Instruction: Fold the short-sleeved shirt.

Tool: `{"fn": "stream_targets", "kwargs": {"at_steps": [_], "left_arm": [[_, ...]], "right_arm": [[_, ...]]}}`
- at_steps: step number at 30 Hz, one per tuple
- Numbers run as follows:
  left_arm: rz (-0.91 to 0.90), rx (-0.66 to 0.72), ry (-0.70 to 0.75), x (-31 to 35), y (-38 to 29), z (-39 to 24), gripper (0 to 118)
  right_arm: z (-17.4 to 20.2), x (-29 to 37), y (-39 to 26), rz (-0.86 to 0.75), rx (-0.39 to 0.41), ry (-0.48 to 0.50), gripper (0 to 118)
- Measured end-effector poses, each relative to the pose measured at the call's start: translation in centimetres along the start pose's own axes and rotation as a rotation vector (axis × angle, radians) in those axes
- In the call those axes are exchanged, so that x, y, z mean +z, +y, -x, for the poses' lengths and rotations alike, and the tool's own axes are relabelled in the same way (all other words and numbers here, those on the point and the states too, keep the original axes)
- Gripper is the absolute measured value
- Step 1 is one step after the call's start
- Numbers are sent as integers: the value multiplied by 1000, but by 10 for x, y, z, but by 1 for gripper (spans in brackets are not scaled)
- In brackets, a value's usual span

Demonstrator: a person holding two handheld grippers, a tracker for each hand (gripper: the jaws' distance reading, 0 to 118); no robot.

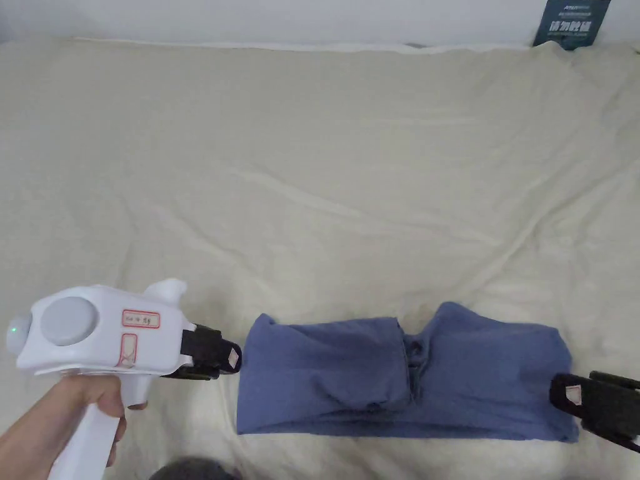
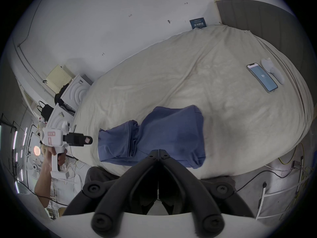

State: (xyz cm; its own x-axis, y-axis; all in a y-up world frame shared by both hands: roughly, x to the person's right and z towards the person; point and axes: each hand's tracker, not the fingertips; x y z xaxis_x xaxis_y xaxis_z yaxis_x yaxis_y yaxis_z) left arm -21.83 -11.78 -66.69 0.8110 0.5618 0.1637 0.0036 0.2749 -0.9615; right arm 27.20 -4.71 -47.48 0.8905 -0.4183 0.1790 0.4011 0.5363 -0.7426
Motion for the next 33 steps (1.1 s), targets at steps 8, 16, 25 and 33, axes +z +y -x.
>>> {"fn": "stream_targets", "kwargs": {"at_steps": [8, 16, 25, 33], "left_arm": [[26, 107, -280, -43, 10, 43, 112], [89, 86, -571, -93, 7, 49, 104], [42, 109, -453, -78, 5, 43, 10], [-62, 118, -295, -2, 8, 69, 10]], "right_arm": [[29, -22, 0, 60, 43, -5, 0], [36, -34, -7, 90, 7, 5, 0], [38, -24, -6, 71, -4, 25, 0], [33, -10, -2, 28, -2, 59, 0]]}}
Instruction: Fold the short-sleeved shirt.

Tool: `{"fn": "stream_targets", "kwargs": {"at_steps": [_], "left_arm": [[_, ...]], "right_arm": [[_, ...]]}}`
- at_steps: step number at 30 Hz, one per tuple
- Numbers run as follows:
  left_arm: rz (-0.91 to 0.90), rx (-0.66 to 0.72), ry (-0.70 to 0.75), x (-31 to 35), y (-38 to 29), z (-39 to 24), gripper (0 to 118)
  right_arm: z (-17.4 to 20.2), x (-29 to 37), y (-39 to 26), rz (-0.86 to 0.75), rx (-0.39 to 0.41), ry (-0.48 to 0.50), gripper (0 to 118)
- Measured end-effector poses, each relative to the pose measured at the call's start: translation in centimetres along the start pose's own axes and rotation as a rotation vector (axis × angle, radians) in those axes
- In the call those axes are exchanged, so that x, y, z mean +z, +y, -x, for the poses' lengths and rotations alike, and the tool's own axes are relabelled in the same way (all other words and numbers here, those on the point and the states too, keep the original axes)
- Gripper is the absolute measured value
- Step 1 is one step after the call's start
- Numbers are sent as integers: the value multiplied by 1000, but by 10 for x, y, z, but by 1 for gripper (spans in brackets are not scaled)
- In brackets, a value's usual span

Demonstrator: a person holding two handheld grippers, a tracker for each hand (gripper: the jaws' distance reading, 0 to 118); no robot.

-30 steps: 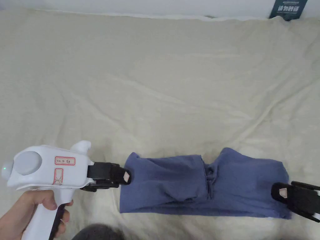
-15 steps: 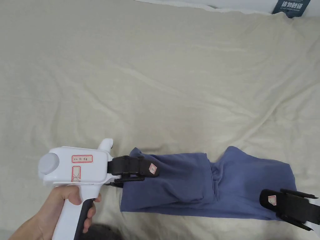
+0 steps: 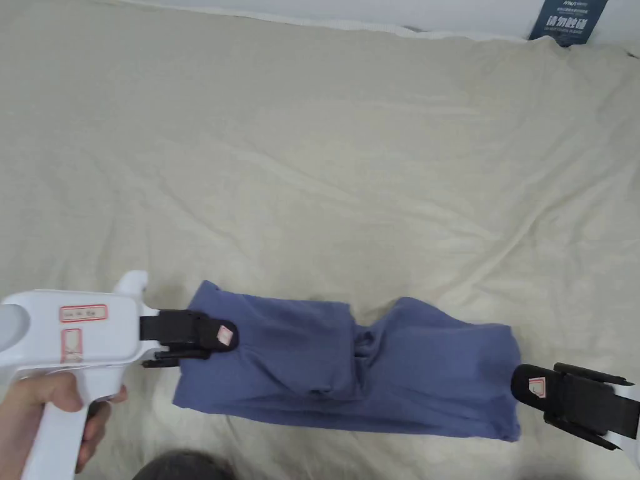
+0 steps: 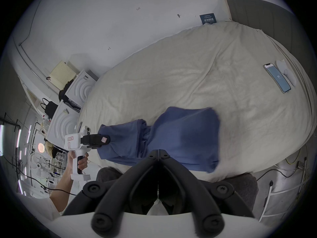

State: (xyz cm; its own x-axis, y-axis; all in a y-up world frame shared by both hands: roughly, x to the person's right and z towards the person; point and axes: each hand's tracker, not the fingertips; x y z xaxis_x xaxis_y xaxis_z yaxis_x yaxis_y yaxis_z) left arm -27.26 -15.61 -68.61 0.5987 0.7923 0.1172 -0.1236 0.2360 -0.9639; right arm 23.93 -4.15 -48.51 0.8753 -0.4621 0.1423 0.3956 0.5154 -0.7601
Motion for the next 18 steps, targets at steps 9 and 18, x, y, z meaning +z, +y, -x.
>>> {"fn": "stream_targets", "kwargs": {"at_steps": [9, 18], "left_arm": [[-49, -95, 378, 61, -12, -78, 10], [53, -344, 722, -11, -25, -205, 10]], "right_arm": [[-11, 16, -8, -14, 13, 13, 0], [-33, 36, -19, 23, 94, -38, 0]]}}
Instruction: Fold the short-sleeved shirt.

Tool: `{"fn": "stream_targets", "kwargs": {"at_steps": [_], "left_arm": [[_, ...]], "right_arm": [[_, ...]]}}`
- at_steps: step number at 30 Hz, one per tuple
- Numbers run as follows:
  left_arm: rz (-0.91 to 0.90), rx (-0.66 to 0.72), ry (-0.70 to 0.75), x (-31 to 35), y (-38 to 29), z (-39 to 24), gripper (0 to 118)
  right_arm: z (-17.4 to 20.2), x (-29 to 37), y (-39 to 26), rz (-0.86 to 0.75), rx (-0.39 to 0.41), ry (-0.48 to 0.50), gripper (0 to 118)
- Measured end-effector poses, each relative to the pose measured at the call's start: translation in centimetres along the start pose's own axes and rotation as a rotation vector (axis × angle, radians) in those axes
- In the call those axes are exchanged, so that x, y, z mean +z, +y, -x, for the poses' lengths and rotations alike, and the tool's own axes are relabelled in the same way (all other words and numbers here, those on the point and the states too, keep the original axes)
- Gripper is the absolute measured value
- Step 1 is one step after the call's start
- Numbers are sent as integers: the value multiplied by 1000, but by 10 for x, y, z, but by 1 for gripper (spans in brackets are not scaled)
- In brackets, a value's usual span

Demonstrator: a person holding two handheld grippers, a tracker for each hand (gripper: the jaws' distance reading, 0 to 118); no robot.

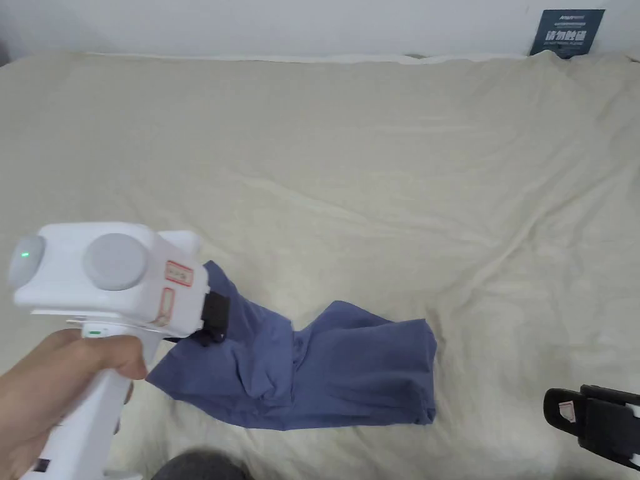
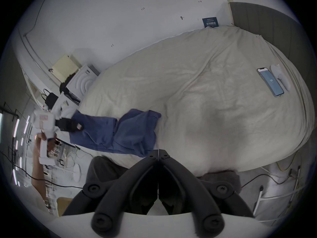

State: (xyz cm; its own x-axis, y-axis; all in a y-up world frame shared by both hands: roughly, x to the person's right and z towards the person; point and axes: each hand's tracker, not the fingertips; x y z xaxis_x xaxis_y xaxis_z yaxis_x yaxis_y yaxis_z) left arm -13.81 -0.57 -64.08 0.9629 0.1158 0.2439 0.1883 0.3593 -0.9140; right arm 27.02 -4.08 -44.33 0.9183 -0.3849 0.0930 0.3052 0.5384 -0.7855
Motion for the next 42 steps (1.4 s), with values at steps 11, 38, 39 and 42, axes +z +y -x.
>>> {"fn": "stream_targets", "kwargs": {"at_steps": [11, 38, 39, 42], "left_arm": [[104, -246, 181, -64, 12, -154, 11], [45, -200, 814, -139, -32, -142, 2], [37, -243, 910, -157, -44, -168, 2], [15, -353, 952, -185, -81, -252, 2]], "right_arm": [[-17, 17, -15, 49, 87, 33, 0], [-26, 23, -28, 2, -58, 101, 0], [-26, 25, -28, 5, -57, 98, 0], [-28, 37, -31, -7, -52, 36, 0]]}}
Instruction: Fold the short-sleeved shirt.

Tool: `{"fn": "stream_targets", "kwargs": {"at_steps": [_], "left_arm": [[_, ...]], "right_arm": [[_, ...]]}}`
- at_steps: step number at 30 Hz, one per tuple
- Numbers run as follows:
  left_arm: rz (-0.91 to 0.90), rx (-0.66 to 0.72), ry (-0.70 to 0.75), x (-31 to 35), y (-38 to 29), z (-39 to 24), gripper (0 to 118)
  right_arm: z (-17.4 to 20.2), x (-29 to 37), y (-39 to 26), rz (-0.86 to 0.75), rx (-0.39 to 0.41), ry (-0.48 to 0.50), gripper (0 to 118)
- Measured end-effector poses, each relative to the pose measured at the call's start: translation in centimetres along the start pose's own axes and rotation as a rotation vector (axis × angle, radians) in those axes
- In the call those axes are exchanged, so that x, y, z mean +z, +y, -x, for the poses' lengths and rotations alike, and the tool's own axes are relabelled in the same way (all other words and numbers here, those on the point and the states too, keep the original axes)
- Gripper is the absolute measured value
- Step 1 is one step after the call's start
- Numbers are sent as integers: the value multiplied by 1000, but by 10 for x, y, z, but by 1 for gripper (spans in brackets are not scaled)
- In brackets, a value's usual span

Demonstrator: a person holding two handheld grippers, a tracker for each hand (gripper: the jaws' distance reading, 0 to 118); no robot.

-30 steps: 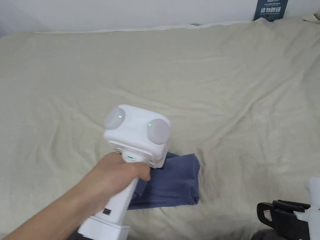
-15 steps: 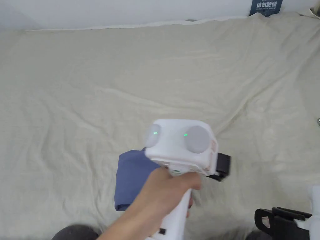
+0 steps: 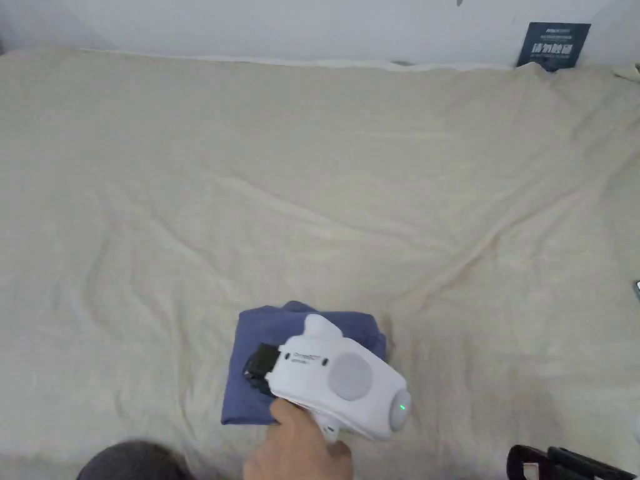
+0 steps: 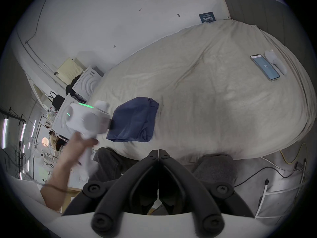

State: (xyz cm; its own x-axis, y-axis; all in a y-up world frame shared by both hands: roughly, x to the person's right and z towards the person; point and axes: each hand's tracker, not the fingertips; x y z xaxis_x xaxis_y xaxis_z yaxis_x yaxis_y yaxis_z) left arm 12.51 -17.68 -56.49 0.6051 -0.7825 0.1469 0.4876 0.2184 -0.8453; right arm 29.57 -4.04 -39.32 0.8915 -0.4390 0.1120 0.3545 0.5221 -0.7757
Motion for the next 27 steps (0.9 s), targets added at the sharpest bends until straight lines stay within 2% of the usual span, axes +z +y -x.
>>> {"fn": "stream_targets", "kwargs": {"at_steps": [2, 4, 7, 10, 13, 17, 19, 22, 25, 27], "left_arm": [[-236, -17, -106, 44, 2, -38, 2], [-317, -7, -136, 71, 21, -51, 2], [-388, 144, -675, 83, 46, 0, 2], [-345, 129, -846, 55, 73, 65, 3], [-325, 217, -1046, -2, 77, 148, 4], [-221, 299, -1090, -82, 41, 234, 4], [-190, 309, -1111, -110, 13, 254, 4], [-87, 362, -1125, -160, -18, 262, 5], [-46, 387, -1200, -190, -37, 250, 5], [-33, 414, -1310, -204, -44, 242, 5]], "right_arm": [[-5, 13, -3, -35, -6, -70, 0], [-11, 21, -7, -51, -37, -125, 0], [-14, 23, -5, -31, -57, -150, 0], [-3, 4, 8, -14, -34, -132, 0], [25, -45, 34, 59, 10, 31, 0], [68, -138, 73, 130, 68, 195, 0], [78, -181, 84, 168, 83, 304, 0], [71, -239, 83, 282, -33, 566, 0], [41, -283, 72, 369, -144, 674, 0], [15, -305, 61, 440, -254, 705, 0]]}}
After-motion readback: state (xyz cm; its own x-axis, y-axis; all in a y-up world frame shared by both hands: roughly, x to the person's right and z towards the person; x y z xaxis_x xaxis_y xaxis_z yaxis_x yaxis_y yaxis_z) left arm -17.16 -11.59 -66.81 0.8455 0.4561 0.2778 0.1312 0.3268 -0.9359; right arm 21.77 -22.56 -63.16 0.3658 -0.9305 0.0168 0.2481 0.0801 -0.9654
